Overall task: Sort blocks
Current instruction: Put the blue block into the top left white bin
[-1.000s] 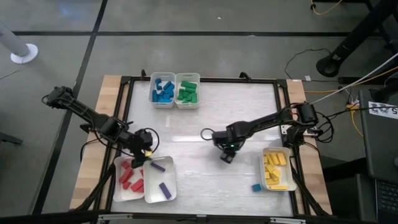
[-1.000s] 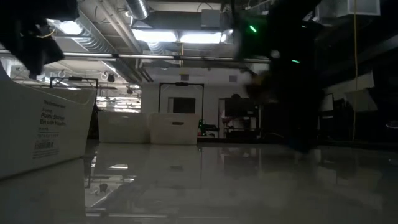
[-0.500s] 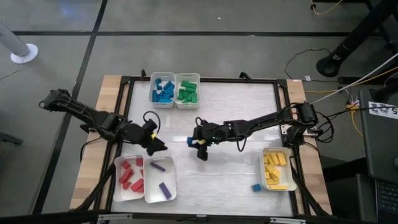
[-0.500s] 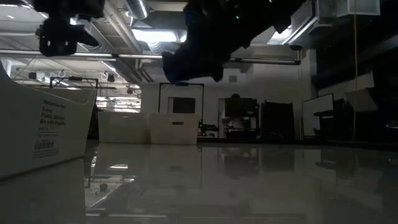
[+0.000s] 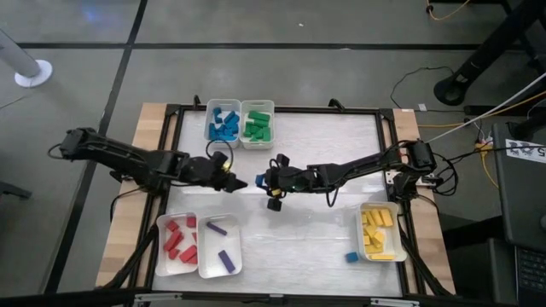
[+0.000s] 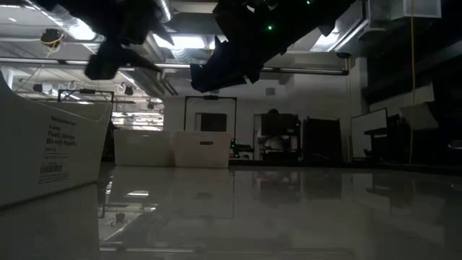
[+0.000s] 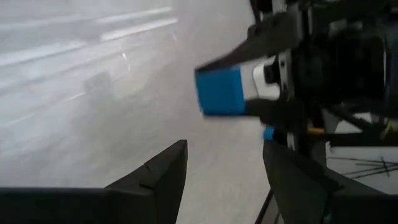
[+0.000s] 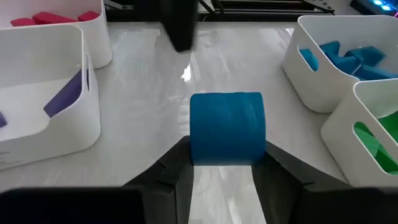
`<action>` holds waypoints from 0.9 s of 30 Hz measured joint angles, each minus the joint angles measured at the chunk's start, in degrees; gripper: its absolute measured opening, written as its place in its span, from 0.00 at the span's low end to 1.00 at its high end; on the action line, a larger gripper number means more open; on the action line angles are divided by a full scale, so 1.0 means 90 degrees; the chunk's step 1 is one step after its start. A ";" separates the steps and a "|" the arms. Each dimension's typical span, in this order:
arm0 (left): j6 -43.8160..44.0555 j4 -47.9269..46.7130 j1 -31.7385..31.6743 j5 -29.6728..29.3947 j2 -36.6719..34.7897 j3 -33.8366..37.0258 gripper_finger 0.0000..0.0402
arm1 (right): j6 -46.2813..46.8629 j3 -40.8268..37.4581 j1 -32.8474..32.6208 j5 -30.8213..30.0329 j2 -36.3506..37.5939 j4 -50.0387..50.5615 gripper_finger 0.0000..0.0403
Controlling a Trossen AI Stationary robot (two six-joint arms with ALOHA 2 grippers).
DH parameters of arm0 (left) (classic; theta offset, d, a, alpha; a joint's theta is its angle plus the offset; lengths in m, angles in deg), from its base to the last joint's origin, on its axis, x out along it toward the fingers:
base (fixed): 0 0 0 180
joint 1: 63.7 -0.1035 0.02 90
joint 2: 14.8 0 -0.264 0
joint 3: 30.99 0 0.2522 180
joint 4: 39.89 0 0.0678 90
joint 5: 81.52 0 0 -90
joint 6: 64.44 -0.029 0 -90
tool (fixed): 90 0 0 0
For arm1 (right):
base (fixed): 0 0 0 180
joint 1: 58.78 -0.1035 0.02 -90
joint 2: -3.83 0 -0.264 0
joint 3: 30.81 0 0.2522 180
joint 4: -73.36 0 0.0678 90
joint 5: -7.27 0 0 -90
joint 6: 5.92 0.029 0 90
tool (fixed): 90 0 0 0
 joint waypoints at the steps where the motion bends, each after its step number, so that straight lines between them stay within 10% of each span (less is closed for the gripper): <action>1: -0.0067 0.0174 -0.0069 0.0000 0.0104 0.0000 0.49 | -0.0001 0.0000 0.0000 0.0001 0.0000 -0.0003 0.34; 27: -0.0632 0.2066 -0.0835 0.0727 0.1654 0.0000 0.49 | -0.0002 -0.0007 0.0000 0.0004 0.0010 -0.0090 0.35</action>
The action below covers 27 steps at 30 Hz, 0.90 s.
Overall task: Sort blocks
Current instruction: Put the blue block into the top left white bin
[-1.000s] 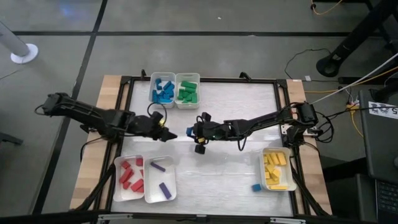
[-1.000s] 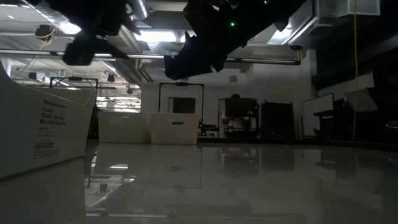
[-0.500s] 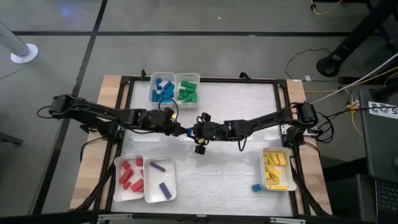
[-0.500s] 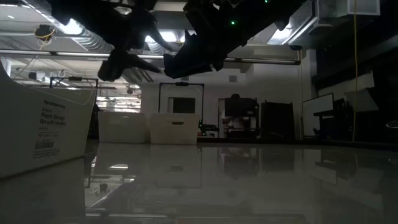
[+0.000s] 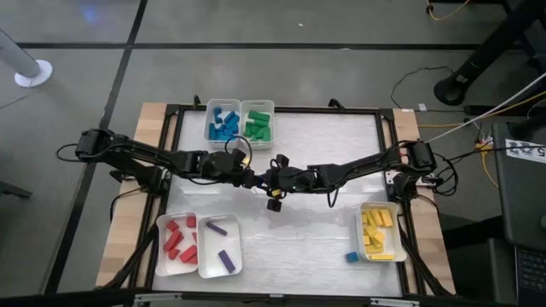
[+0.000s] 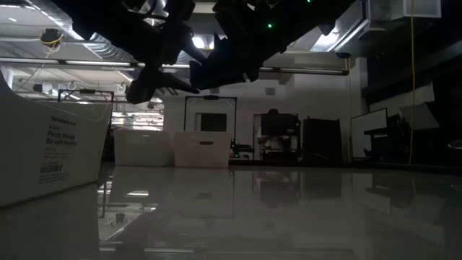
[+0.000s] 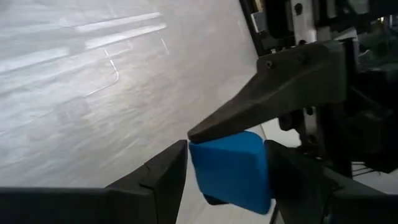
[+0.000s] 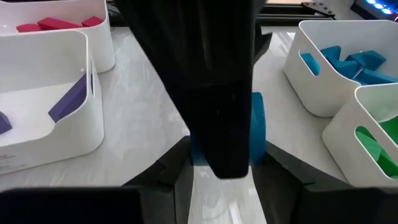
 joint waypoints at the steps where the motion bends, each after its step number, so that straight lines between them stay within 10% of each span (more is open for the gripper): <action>1: 0.0003 0.0004 -0.0013 0.0003 0.0008 0.0000 0.49 | 0.0000 0.0000 0.0000 0.0000 0.0000 -0.0015 0.35; 27: 0.0120 0.0189 -0.0106 -0.0006 0.0005 0.0002 0.32 | 0.0040 0.0000 -0.0007 -0.0306 0.0010 -0.0123 0.41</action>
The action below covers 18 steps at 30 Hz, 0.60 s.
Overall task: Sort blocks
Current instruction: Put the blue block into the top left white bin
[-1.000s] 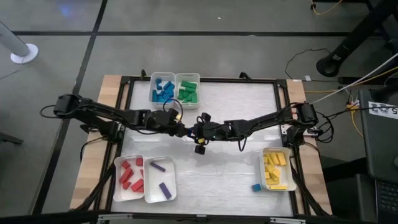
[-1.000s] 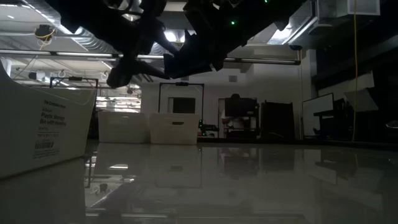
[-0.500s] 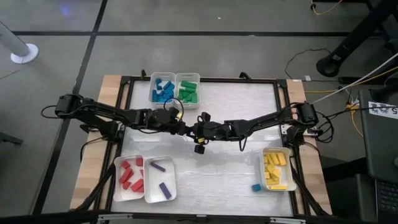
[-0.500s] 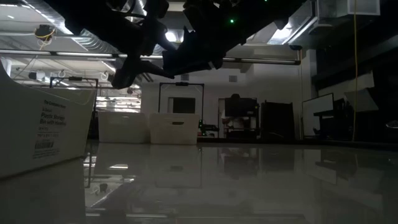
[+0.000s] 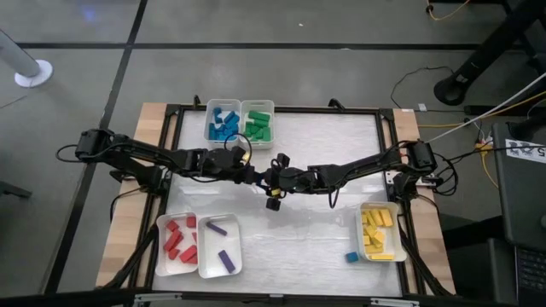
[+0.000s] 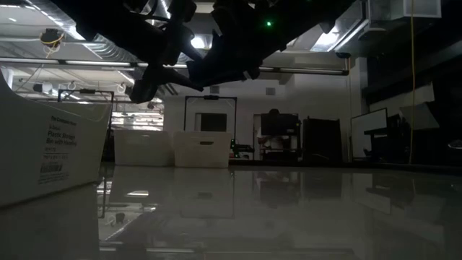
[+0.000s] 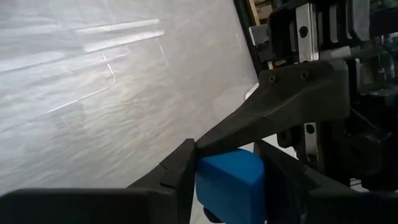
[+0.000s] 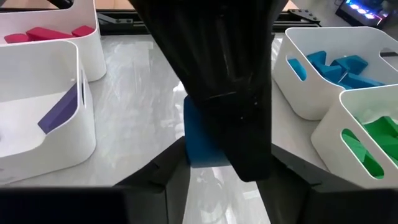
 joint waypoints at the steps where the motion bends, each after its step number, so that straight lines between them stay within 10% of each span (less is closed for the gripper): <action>1: -0.0003 0.0000 0.0000 0.0000 0.0000 0.0000 0.32 | 0.0002 0.0000 0.0000 0.0000 0.0000 -0.0006 0.42; 18: -0.0040 -0.0089 0.0002 0.0150 0.0000 0.0002 0.30 | -0.0584 0.0002 0.0002 0.0302 0.0051 0.0142 0.63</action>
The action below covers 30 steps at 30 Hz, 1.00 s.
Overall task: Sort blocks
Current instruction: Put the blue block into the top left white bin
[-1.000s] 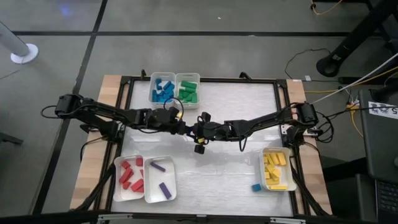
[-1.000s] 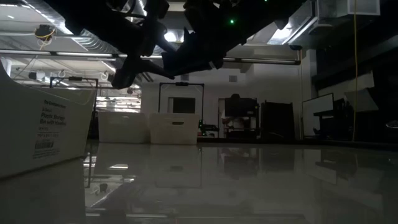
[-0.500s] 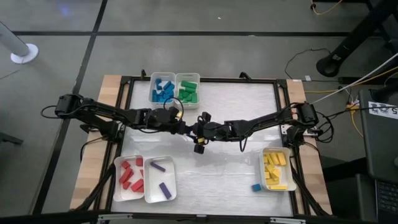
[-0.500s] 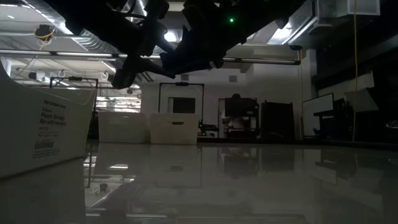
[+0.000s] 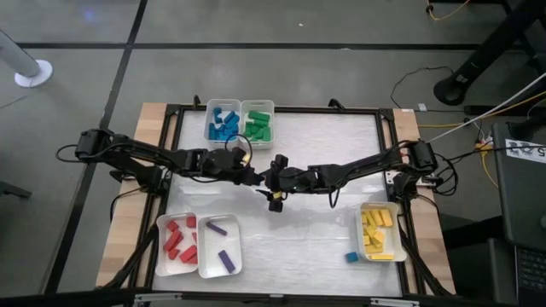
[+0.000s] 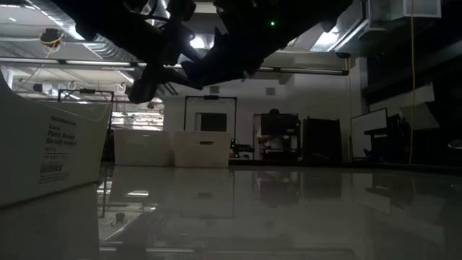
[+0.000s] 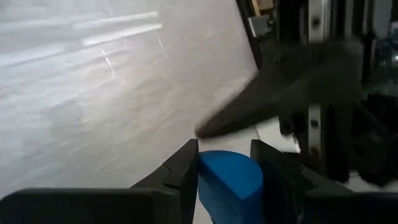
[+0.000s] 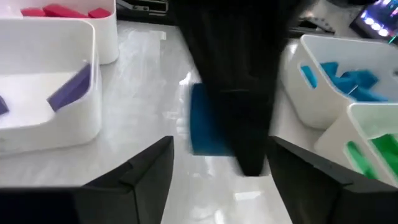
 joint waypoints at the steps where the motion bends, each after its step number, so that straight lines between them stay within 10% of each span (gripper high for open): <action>1: 0.0011 0.0011 0.0000 0.0033 -0.0017 -0.0002 0.30 | -0.0123 0.0000 0.0004 -0.0013 0.0042 0.0050 0.64; 16: -0.0994 -0.0379 -0.0758 0.0009 -0.0758 -0.0007 0.30 | -0.0090 0.0002 0.0002 -0.0458 0.1111 0.2280 0.63; 30: -0.4343 -0.2065 -0.2733 -0.1367 -0.1429 -0.0005 0.30 | 0.2289 0.0005 -0.0098 0.2489 0.1403 0.4986 0.63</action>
